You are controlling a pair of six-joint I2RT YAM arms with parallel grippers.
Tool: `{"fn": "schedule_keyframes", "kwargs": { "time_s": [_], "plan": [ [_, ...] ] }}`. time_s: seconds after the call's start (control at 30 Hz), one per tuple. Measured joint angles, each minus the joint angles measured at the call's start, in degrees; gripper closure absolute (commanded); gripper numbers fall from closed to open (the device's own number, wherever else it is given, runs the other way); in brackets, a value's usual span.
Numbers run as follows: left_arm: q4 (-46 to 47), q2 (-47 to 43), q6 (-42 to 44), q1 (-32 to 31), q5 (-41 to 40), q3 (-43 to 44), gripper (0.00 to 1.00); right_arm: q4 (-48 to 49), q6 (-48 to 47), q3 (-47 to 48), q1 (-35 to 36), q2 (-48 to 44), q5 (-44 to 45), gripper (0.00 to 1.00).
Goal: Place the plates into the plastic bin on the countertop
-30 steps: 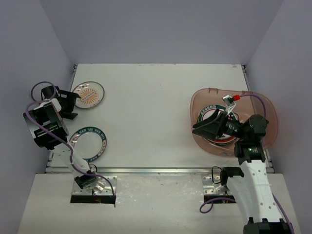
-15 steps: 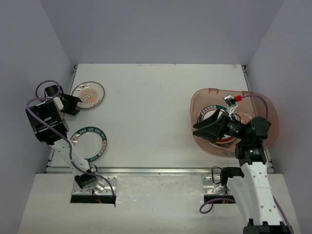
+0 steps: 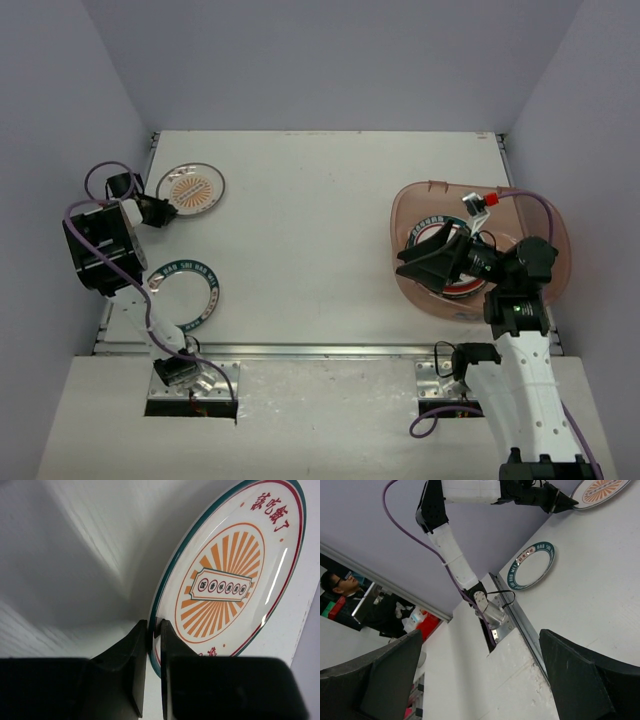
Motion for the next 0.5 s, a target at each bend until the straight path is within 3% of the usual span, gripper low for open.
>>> {"fn": "schedule_keyframes", "kwargs": {
  "time_s": [0.13,0.3,0.37,0.5],
  "plan": [
    [0.7,-7.4,-1.1,-4.8,0.7,-4.1,1.0,2.9,2.6,-0.1,0.0,0.3,0.0,0.01],
    [1.9,-22.7,-0.1,-16.5,2.6,-6.5,1.0,16.8,12.3,-0.2,0.0,2.9,-0.2,0.01],
    [4.0,-29.0,0.0,-21.1,5.2,-8.0,1.0,11.6,10.0,3.0,0.0,4.5,0.0,0.02],
    [6.3,-39.0,0.6,-29.4,10.8,-11.1,1.0,-12.8,-6.2,17.5,0.0,11.2,7.9,0.08]
  ]
}}
